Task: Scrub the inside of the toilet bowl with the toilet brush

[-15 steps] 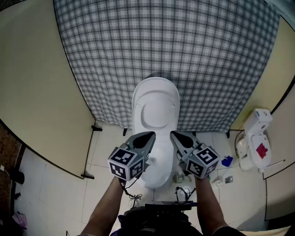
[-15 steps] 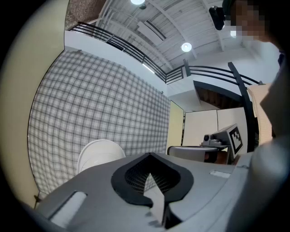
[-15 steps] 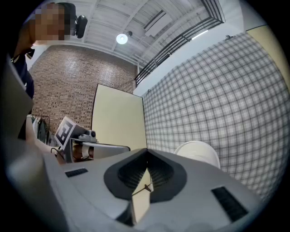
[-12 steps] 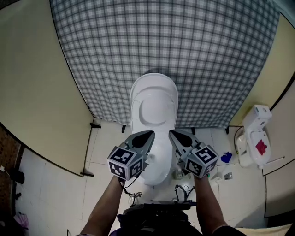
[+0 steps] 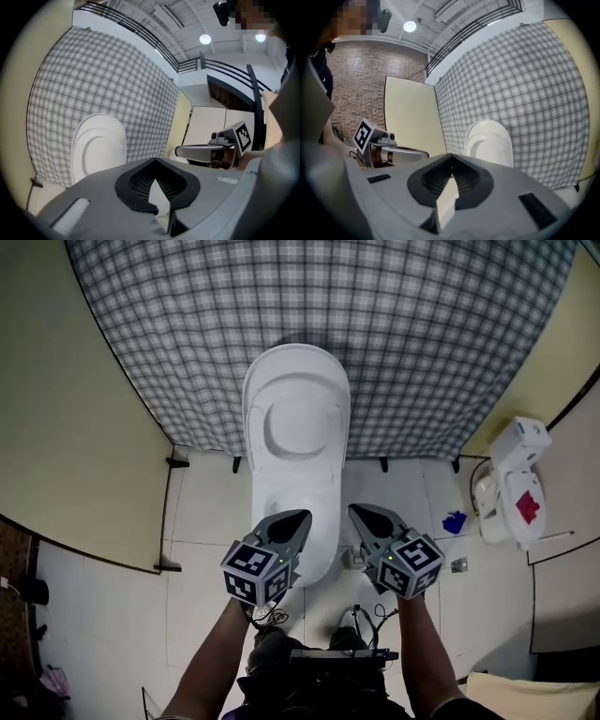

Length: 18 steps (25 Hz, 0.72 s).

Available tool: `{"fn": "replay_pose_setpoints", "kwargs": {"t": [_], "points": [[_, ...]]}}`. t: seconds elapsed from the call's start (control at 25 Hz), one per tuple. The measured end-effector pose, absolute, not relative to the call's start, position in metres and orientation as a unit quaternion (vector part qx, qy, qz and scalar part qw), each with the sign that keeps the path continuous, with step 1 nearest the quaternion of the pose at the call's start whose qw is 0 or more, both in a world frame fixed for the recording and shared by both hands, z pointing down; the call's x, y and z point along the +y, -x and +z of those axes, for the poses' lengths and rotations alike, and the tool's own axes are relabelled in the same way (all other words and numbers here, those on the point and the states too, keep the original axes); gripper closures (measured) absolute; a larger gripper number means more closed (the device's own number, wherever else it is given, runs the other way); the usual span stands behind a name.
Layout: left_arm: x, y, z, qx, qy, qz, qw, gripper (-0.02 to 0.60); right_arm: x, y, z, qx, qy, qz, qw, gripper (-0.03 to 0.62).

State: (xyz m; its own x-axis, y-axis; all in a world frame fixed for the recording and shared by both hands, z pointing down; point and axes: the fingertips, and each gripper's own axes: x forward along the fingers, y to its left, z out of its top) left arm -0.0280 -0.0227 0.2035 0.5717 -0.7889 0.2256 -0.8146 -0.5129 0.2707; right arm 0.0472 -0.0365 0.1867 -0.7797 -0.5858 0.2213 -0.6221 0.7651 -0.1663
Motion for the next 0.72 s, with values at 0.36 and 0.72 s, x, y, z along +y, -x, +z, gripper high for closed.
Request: {"fn": "replay_pose_setpoints", "kwargs": {"t": [0.36, 0.72], "points": [[-0.014, -0.016, 0.292, -0.437, -0.865, 0.08, 0.233, 0.572, -0.029, -0.108, 0.279, -0.901, -0.37, 0.178, 0.141, 0.594], [-0.011, -0.06, 0.379, -0.408, -0.866, 0.098, 0.272, 0.572, -0.017, -0.158, 0.377, -0.874, -0.396, 0.213, 0.186, 0.594]]}}
